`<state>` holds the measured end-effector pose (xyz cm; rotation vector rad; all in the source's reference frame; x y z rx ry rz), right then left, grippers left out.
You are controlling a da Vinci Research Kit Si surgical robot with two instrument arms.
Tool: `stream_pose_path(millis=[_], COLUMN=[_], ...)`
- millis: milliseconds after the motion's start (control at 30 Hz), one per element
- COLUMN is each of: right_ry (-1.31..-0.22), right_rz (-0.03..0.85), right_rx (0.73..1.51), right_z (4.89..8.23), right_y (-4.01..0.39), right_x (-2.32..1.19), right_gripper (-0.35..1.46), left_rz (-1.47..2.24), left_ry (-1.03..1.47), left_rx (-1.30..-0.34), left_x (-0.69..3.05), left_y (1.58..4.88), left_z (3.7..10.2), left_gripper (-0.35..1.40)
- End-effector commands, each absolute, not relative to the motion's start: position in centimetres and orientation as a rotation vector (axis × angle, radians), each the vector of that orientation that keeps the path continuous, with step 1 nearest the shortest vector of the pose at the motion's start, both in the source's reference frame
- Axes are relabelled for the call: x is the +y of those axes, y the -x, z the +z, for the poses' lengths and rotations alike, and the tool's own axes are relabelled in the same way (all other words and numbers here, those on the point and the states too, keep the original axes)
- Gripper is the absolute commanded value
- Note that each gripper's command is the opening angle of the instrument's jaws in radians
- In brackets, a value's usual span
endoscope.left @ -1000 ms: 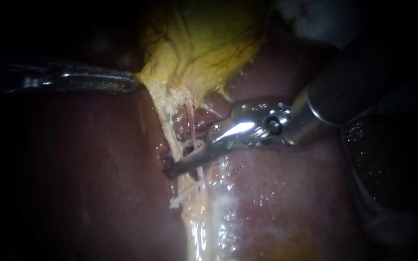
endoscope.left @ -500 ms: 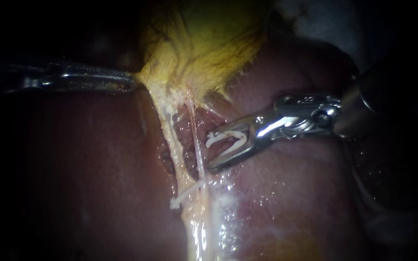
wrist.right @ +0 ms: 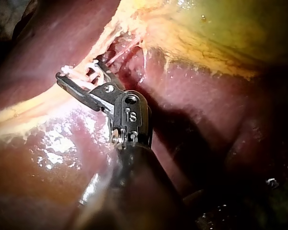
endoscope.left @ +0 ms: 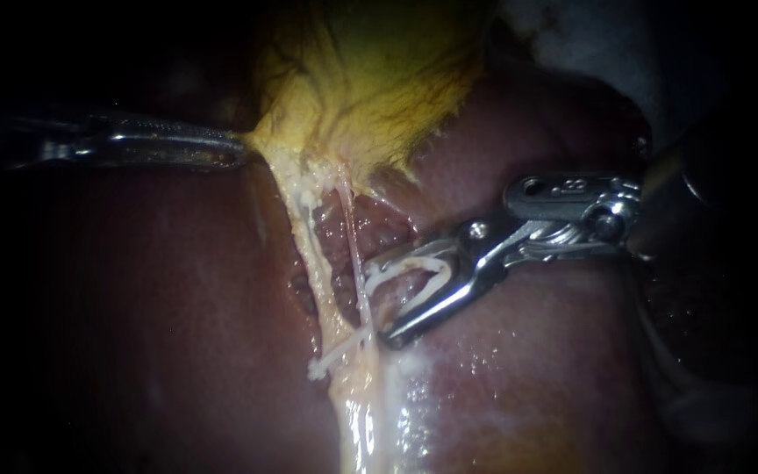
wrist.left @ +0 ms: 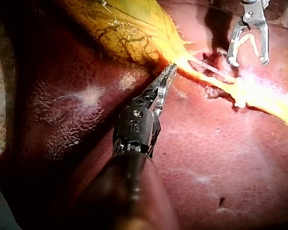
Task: Clipping second clip left tube
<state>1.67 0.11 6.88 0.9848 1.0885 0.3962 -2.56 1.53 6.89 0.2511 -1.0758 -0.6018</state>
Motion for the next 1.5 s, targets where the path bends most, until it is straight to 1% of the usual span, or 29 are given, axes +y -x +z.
stream_pose_path(millis=[33, 200, 400, 567, 867, 967, 1100, 1333, 1500], right_ry=[-0.983, -0.971, -0.98, -0.992, -1.015, -1.012, -1.025, -1.061, -1.101], right_rz=[0.391, 0.376, 0.402, 0.432, 0.476, 0.477, 0.494, 0.493, 0.47], right_rx=[1.088, 1.091, 1.065, 1.042, 1.011, 1.013, 1.042, 1.089, 1.122], right_z=[6.93, 7.1, 7.4, 7.61, 7.85, 7.89, 7.89, 7.8, 7.68], right_y=[-1.7, -1.77, -1.85, -1.85, -1.85, -1.92, -2.04, -2.22, -2.29], right_x=[0.09, -0.03, -0.16, -0.15, -0.1, -0.12, -0.15, -0.24, -0.33], right_gripper=[0.57, 0.57, 0.57, 0.57, 0.55, 0.56, 0.57, 0.57, 0.57], left_rz=[-0.602, -0.602, -0.602, -0.602, -0.602, -0.602, -0.602, -0.602, -0.602], left_ry=[-0.251, -0.251, -0.251, -0.251, -0.251, -0.251, -0.25, -0.25, -0.25], left_rx=[-1.076, -1.076, -1.076, -1.076, -1.076, -1.076, -1.076, -1.076, -1.075], left_x=[1.53, 1.53, 1.53, 1.53, 1.53, 1.53, 1.53, 1.53, 1.53], left_y=[2.56, 2.56, 2.56, 2.56, 2.56, 2.57, 2.57, 2.58, 2.58], left_z=[6.89, 6.89, 6.89, 6.89, 6.89, 6.9, 6.9, 6.9, 6.9], left_gripper=[-0.35, -0.35, -0.35, -0.35, -0.35, -0.35, -0.35, -0.35, -0.35])
